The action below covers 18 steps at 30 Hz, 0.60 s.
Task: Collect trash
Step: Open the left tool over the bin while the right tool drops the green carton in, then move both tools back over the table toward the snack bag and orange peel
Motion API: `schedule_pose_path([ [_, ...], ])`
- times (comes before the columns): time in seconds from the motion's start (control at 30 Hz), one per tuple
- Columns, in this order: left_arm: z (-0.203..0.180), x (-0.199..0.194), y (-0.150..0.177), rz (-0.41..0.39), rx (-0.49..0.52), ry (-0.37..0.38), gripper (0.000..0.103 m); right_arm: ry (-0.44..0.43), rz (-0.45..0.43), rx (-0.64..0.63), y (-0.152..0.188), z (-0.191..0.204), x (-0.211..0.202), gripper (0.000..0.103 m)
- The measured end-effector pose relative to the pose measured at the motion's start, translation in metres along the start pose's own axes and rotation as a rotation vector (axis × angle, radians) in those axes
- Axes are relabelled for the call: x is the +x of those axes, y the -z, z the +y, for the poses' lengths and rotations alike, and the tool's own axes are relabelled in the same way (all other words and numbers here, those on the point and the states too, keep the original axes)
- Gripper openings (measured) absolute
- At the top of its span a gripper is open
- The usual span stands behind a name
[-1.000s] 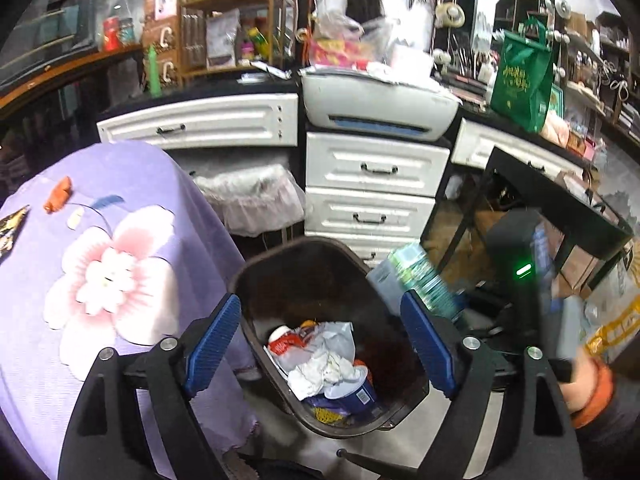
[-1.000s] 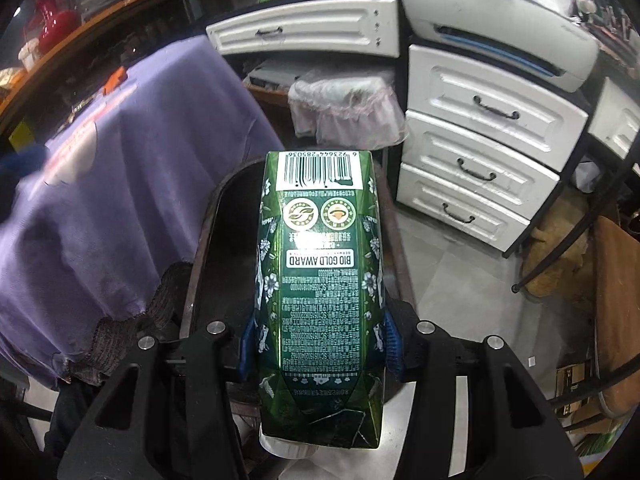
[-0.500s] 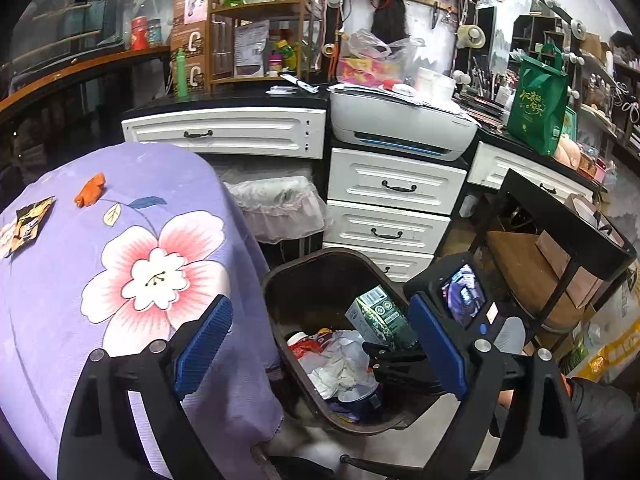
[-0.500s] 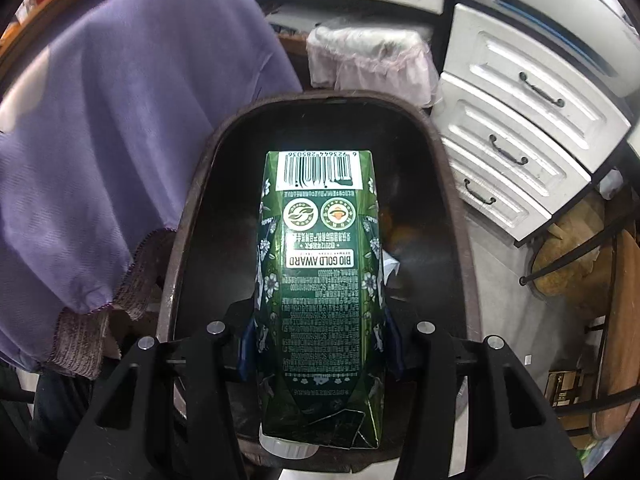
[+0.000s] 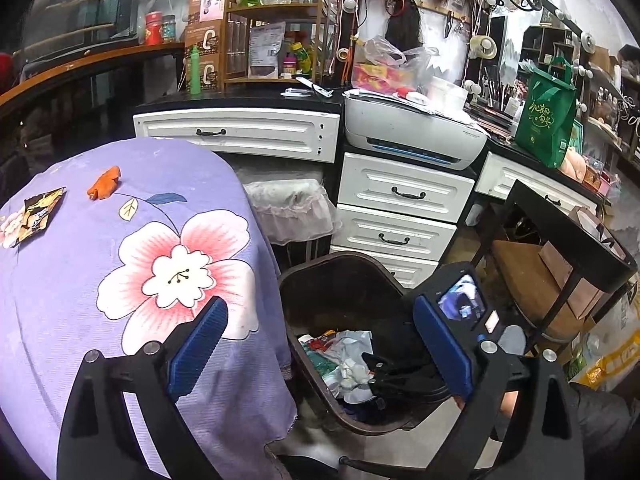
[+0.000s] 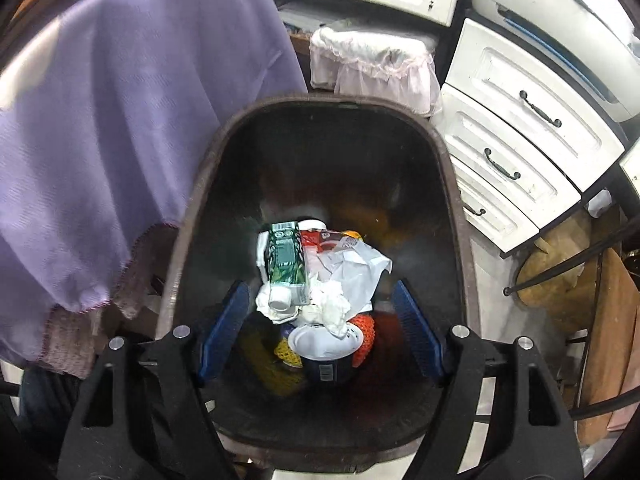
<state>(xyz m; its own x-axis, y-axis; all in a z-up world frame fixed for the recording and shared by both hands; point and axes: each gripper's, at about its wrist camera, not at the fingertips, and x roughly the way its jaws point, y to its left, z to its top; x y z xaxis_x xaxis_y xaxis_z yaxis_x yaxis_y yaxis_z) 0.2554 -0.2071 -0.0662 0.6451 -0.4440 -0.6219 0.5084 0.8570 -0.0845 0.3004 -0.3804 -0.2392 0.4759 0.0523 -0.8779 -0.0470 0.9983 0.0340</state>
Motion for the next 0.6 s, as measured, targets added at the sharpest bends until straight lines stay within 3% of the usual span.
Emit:
schedule_pose_path([
  [0.43,0.036,-0.027,-0.005,-0.012,-0.016,-0.015,0.093,-0.034,-0.209,0.034,-0.021,0.004,-0.090,0.074],
  [0.6,0.060,-0.039,-0.009,-0.013,0.008,-0.056,0.093,-0.108,-0.292,0.058,-0.042,0.017,-0.122,0.074],
])
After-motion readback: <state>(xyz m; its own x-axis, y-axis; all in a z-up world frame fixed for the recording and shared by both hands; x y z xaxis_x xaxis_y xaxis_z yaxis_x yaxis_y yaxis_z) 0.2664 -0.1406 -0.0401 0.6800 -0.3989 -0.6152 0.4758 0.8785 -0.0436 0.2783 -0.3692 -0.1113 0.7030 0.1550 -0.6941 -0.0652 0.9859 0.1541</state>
